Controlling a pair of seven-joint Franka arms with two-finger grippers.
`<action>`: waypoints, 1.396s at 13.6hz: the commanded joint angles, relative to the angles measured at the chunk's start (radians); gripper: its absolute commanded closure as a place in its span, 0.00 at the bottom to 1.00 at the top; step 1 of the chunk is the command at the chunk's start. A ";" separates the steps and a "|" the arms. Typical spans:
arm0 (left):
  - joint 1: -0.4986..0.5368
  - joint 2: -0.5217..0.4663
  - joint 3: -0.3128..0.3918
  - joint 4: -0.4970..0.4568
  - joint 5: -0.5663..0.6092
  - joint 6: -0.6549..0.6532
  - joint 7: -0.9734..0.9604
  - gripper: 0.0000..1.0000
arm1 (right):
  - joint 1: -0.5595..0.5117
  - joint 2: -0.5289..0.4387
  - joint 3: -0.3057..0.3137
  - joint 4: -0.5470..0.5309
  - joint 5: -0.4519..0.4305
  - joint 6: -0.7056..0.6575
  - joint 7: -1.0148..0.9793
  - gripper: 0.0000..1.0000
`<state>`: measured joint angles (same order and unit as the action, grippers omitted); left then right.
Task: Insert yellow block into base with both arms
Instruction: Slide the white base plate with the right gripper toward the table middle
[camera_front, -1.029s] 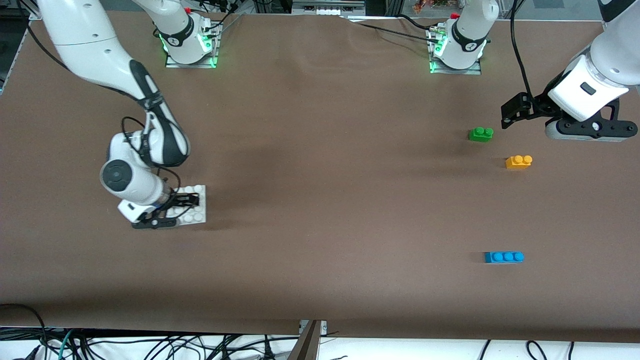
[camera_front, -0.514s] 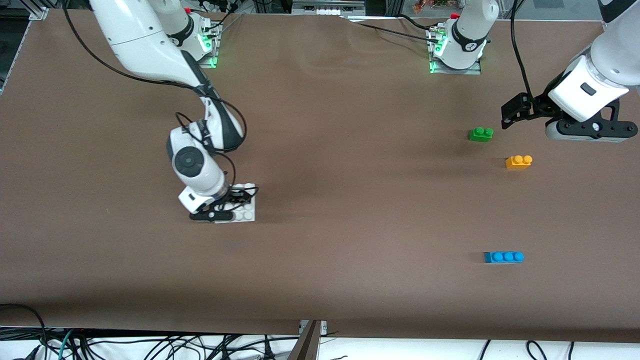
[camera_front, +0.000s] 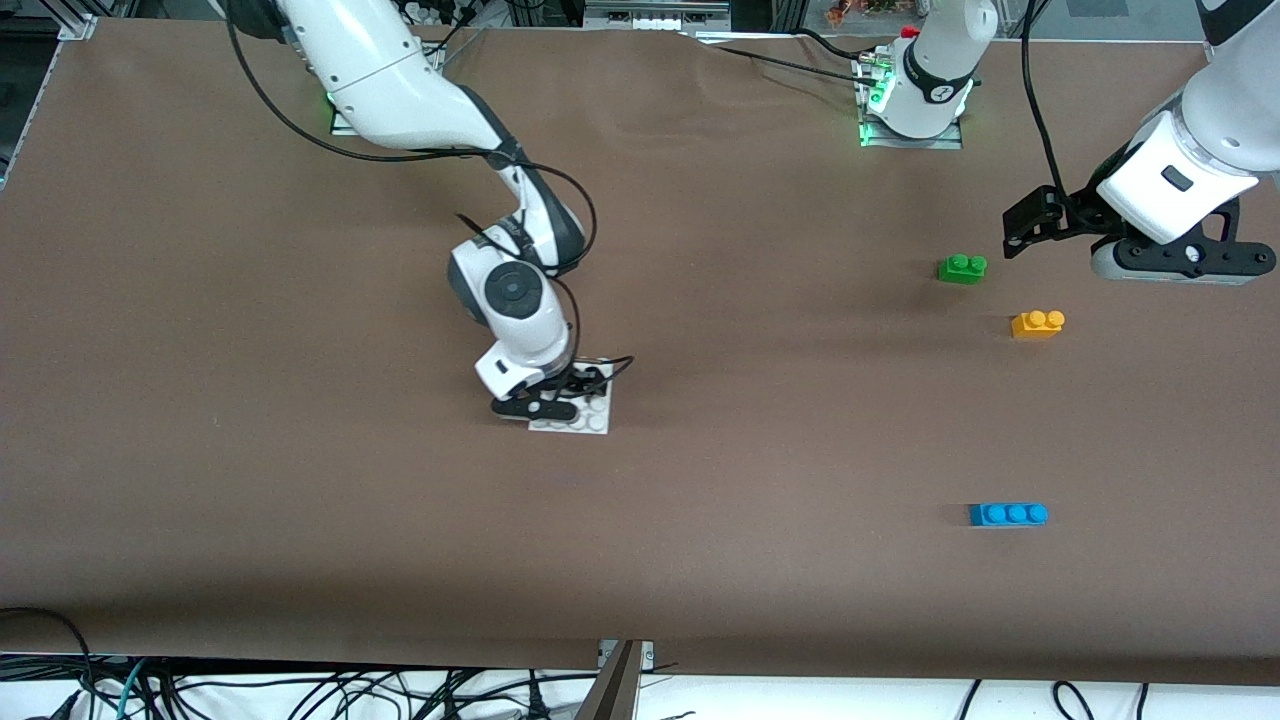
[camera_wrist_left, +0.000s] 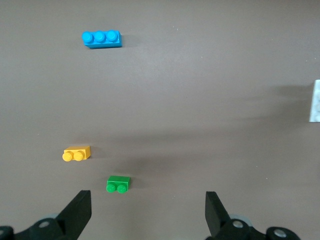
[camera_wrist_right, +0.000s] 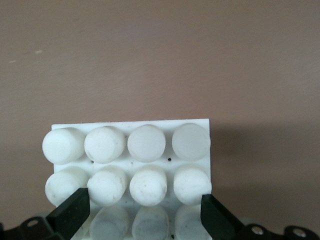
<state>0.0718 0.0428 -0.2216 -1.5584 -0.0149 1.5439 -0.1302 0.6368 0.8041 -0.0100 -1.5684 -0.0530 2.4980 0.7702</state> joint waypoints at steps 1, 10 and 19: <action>-0.003 0.012 -0.001 0.035 0.023 -0.027 -0.002 0.00 | 0.082 0.142 0.012 0.119 0.033 0.033 0.092 0.00; -0.003 0.012 -0.001 0.035 0.023 -0.027 -0.003 0.00 | 0.242 0.168 0.010 0.203 0.021 0.065 0.124 0.00; -0.001 0.012 -0.001 0.034 0.023 -0.027 -0.002 0.00 | 0.193 0.141 -0.007 0.205 0.027 0.053 0.121 0.00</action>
<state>0.0721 0.0439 -0.2215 -1.5579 -0.0149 1.5439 -0.1302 0.8500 0.9253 -0.0108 -1.3891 -0.0350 2.5549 0.9041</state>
